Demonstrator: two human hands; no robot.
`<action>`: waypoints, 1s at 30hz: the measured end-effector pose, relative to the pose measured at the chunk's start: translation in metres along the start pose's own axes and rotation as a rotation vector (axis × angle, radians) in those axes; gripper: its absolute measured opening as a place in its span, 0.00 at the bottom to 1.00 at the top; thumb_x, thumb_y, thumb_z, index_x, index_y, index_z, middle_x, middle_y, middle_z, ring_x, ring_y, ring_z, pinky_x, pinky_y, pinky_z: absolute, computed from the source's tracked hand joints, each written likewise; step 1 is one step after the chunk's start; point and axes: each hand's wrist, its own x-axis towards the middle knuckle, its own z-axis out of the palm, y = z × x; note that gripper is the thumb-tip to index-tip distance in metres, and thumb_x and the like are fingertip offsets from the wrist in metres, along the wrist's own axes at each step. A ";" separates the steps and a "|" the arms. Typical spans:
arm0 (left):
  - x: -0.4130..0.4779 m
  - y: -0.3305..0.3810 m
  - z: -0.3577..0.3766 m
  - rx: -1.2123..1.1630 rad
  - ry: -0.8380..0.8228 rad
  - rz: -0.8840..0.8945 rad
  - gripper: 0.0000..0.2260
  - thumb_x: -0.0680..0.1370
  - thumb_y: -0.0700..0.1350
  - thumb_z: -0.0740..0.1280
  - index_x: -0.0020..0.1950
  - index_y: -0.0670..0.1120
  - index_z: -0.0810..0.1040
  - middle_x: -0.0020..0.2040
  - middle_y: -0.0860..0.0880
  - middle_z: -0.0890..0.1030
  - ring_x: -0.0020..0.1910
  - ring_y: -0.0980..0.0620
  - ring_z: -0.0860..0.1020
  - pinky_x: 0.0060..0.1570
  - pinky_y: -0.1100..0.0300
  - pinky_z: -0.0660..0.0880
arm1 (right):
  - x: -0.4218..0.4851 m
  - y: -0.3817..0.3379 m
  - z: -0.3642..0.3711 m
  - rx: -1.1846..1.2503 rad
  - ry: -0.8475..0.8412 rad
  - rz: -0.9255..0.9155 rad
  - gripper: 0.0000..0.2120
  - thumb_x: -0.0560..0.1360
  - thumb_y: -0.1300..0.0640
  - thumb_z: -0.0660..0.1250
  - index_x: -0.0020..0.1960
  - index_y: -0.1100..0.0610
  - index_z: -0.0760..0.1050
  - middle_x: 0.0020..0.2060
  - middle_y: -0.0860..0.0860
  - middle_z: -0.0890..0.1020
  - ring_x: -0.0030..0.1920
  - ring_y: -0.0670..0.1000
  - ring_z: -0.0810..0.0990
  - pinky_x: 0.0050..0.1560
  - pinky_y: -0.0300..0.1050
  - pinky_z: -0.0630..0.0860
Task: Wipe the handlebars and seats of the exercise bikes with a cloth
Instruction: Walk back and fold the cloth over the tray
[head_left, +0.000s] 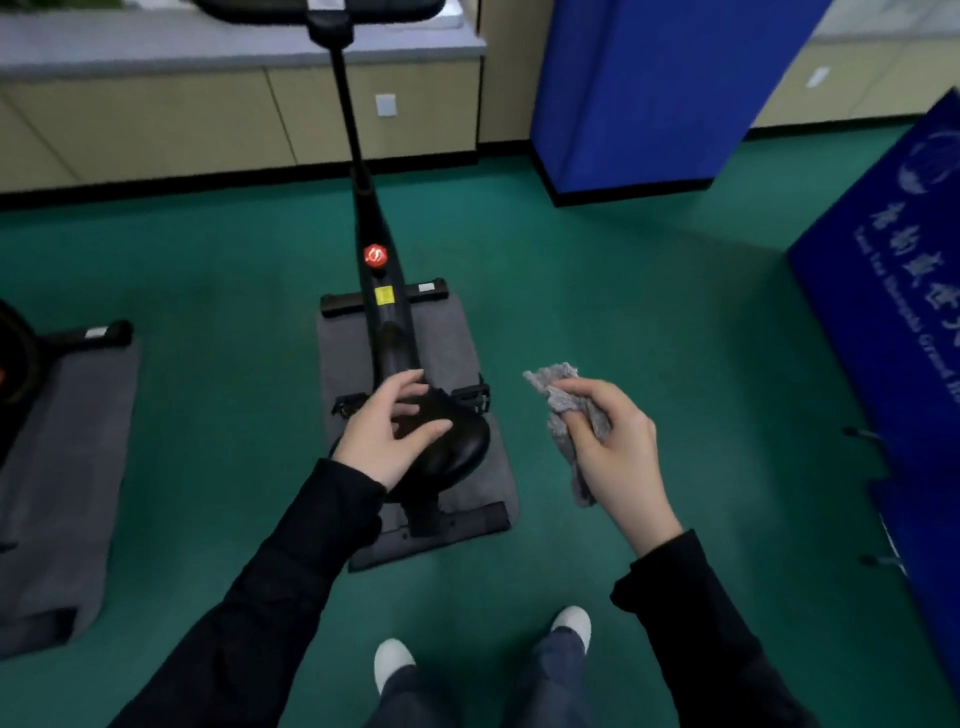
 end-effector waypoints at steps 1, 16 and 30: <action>0.001 0.008 0.009 0.056 -0.037 0.025 0.27 0.73 0.48 0.72 0.70 0.52 0.66 0.62 0.56 0.75 0.59 0.56 0.74 0.57 0.63 0.67 | 0.001 0.003 -0.010 0.008 0.015 0.005 0.16 0.74 0.67 0.66 0.51 0.46 0.78 0.50 0.43 0.81 0.54 0.37 0.77 0.54 0.23 0.67; 0.044 0.143 0.205 0.567 -0.173 0.219 0.28 0.77 0.58 0.62 0.74 0.49 0.61 0.73 0.48 0.65 0.73 0.50 0.60 0.71 0.54 0.58 | 0.038 0.091 -0.224 -0.003 0.192 0.058 0.13 0.75 0.64 0.67 0.50 0.47 0.78 0.49 0.41 0.80 0.53 0.34 0.76 0.51 0.22 0.66; 0.147 0.161 0.255 0.801 -0.196 0.173 0.29 0.77 0.62 0.58 0.75 0.51 0.59 0.74 0.52 0.63 0.74 0.53 0.56 0.69 0.54 0.55 | 0.155 0.139 -0.254 -0.066 0.102 0.046 0.11 0.75 0.65 0.67 0.51 0.51 0.80 0.49 0.44 0.80 0.51 0.37 0.76 0.52 0.22 0.66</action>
